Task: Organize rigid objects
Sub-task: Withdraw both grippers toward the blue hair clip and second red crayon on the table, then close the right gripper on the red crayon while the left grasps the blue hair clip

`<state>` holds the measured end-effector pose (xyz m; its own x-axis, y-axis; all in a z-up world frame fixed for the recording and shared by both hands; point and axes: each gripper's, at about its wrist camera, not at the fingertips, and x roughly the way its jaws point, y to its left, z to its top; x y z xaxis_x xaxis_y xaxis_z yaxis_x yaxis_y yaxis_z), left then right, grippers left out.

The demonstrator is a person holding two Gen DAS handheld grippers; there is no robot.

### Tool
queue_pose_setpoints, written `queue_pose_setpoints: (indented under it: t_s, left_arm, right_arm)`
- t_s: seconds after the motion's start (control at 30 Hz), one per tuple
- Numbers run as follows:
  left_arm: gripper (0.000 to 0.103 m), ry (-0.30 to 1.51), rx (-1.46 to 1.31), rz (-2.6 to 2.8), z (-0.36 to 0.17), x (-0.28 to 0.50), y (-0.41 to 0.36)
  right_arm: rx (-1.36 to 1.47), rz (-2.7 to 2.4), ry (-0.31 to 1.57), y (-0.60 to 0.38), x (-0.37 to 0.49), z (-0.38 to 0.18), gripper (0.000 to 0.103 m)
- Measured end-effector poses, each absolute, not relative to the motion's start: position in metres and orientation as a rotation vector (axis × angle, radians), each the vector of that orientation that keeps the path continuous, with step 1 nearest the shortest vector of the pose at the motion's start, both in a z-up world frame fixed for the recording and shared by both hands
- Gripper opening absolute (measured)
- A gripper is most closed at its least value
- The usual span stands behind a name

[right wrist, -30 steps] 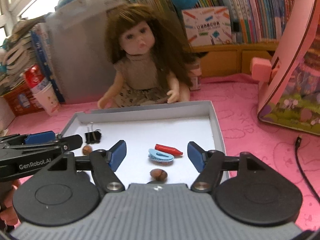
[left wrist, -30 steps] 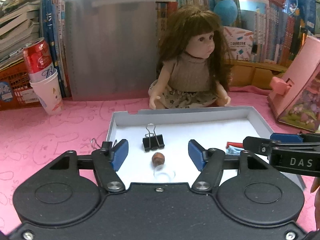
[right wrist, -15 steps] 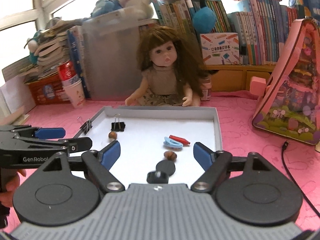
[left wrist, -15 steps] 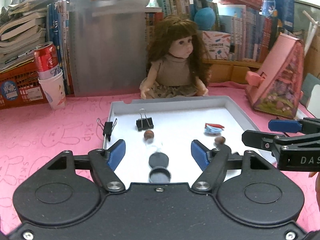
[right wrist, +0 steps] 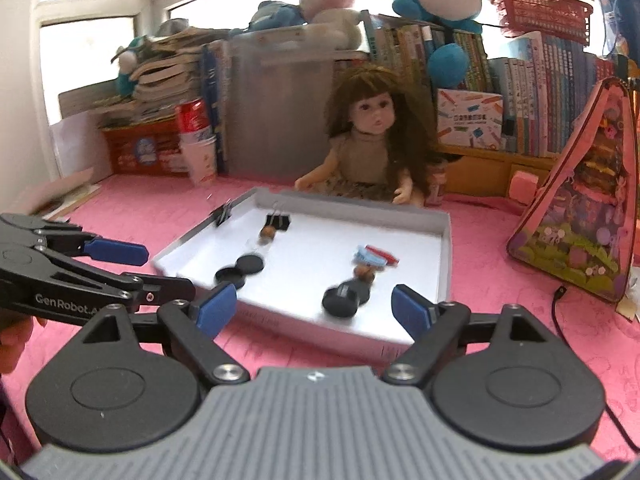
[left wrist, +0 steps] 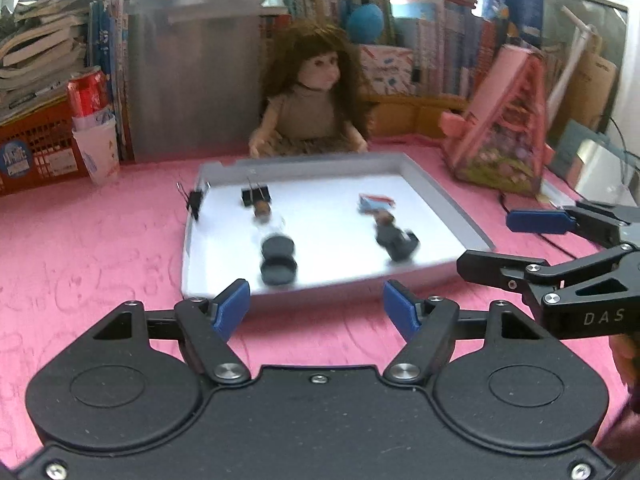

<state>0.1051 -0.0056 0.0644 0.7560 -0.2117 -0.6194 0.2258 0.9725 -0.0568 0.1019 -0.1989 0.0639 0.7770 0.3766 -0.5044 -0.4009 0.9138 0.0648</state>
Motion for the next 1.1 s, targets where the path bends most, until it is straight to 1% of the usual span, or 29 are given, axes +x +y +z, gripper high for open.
queue_pose_setpoints:
  t_s: [0.37, 0.53, 0.73, 0.83, 0.9, 0.93, 1.03, 1.07, 1.1]
  left_arm:
    - [0.072, 0.757, 0.046, -0.306, 0.045, 0.054, -0.009]
    - [0.068, 0.817, 0.066, -0.351, 0.034, 0.036, -0.004]
    - [0.066, 0.812, 0.110, -0.358, 0.030, 0.025, -0.004]
    - [0.064, 0.809, 0.117, -0.373, 0.029, 0.023, -0.006]
    - [0.064, 0.808, 0.121, -0.375, 0.027, 0.023, -0.007]
    - [0.063, 0.806, 0.127, -0.373, 0.026, 0.023, -0.008]
    - [0.063, 0.803, 0.140, -0.368, 0.023, 0.023, -0.009]
    - [0.063, 0.805, 0.142, -0.368, 0.022, 0.024, -0.010]
    - [0.063, 0.806, 0.143, -0.366, 0.021, 0.024, -0.010]
  right_arm:
    - [-0.150, 0.560, 0.551, -0.203, 0.055, 0.037, 0.092]
    - [-0.210, 0.650, 0.587, -0.195, 0.041, 0.018, 0.092]
    - [-0.279, 0.722, 0.605, -0.177, 0.039, 0.008, 0.090]
    - [-0.320, 0.752, 0.612, -0.168, 0.040, 0.005, 0.081]
    - [-0.335, 0.770, 0.630, -0.164, 0.041, 0.003, 0.072]
    - [-0.333, 0.782, 0.638, -0.164, 0.042, 0.002, 0.070]
    - [-0.331, 0.811, 0.643, -0.164, 0.040, 0.003, 0.059]
    - [-0.333, 0.816, 0.643, -0.164, 0.039, 0.003, 0.050]
    - [-0.335, 0.820, 0.642, -0.164, 0.038, 0.003, 0.050]
